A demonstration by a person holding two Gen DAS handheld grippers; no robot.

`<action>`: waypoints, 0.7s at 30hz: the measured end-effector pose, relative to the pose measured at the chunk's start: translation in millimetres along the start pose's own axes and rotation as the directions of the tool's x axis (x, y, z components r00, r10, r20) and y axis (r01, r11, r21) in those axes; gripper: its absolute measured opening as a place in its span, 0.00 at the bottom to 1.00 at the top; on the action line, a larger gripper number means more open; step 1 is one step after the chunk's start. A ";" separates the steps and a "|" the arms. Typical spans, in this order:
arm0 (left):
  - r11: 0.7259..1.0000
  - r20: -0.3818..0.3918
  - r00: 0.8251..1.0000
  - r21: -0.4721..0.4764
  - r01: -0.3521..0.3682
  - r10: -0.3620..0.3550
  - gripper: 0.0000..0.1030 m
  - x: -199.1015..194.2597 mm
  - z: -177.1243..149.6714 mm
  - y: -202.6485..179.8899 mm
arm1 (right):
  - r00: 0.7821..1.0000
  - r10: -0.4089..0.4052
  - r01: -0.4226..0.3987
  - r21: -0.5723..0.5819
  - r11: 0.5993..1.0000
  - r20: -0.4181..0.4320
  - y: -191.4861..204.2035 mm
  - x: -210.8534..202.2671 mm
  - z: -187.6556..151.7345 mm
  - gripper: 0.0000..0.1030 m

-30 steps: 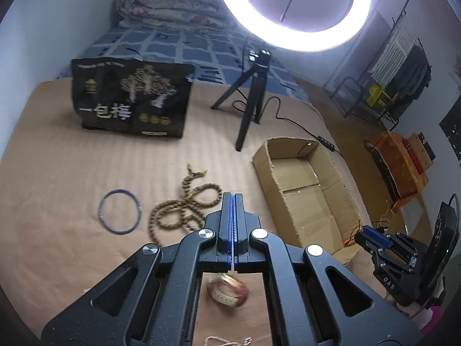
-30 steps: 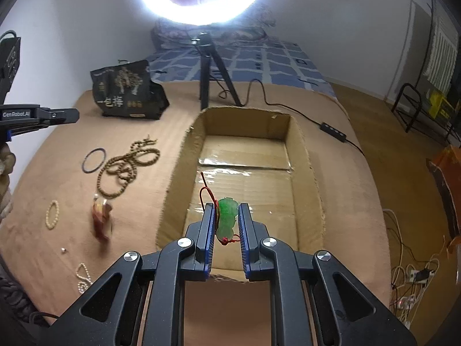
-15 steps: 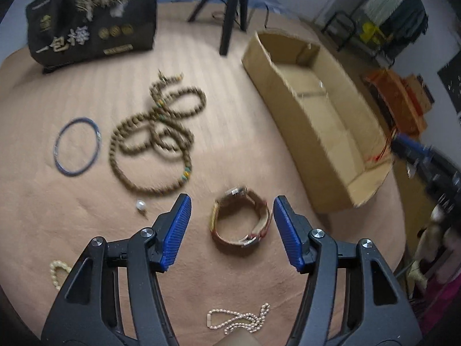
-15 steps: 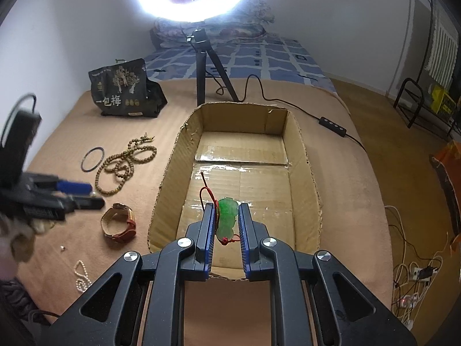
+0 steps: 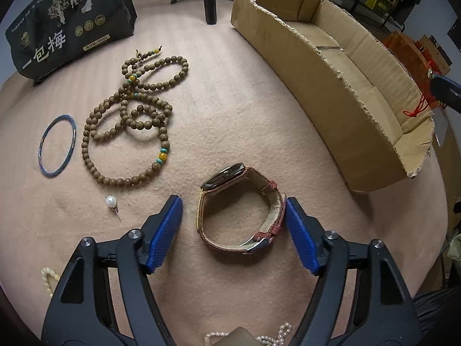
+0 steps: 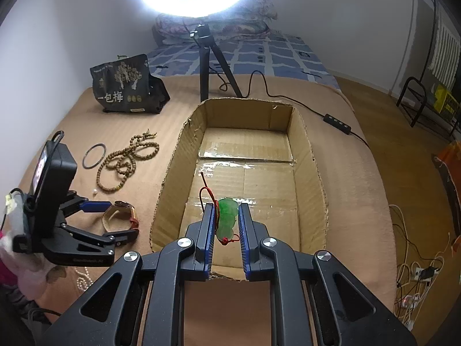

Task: Organize jewelry
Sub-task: 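Carry the jade pendant over the cardboard box with the right tool while the left tool lifts the watch, then open the right tool to drop the pendant while the left tool drops the watch into the box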

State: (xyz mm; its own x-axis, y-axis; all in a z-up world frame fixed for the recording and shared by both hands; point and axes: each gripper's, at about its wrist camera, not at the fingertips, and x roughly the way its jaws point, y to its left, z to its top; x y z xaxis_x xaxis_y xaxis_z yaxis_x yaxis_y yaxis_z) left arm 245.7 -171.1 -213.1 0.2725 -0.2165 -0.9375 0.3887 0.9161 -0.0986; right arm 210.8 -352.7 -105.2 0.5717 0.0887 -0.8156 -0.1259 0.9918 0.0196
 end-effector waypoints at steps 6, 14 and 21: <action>1.000 0.025 1.000 0.004 -0.008 0.008 0.57 -5.4 3.8 -3.4 | 1.000 -0.003 0.003 0.014 1.000 -0.011 -5.0 4.3 -0.7 0.14; 0.997 0.131 0.991 -0.068 0.040 -0.031 0.56 -44.7 29.3 7.0 | 1.000 -0.018 0.019 0.021 1.000 -0.013 -10.7 6.5 -1.1 0.14; 0.997 0.244 0.968 -0.042 0.067 -0.055 0.56 -74.7 72.7 -12.1 | 0.999 -0.036 0.037 0.048 0.998 -0.026 -21.9 12.5 -1.5 0.14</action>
State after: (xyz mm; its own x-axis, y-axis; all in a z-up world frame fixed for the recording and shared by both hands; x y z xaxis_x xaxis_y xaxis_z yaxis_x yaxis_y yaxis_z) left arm 284.6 -190.5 -117.6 0.4574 -0.3427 -0.8206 0.3693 0.9126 -0.1753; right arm 219.5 -373.4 -116.7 0.5544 0.0506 -0.8307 -0.0652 0.9977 0.0173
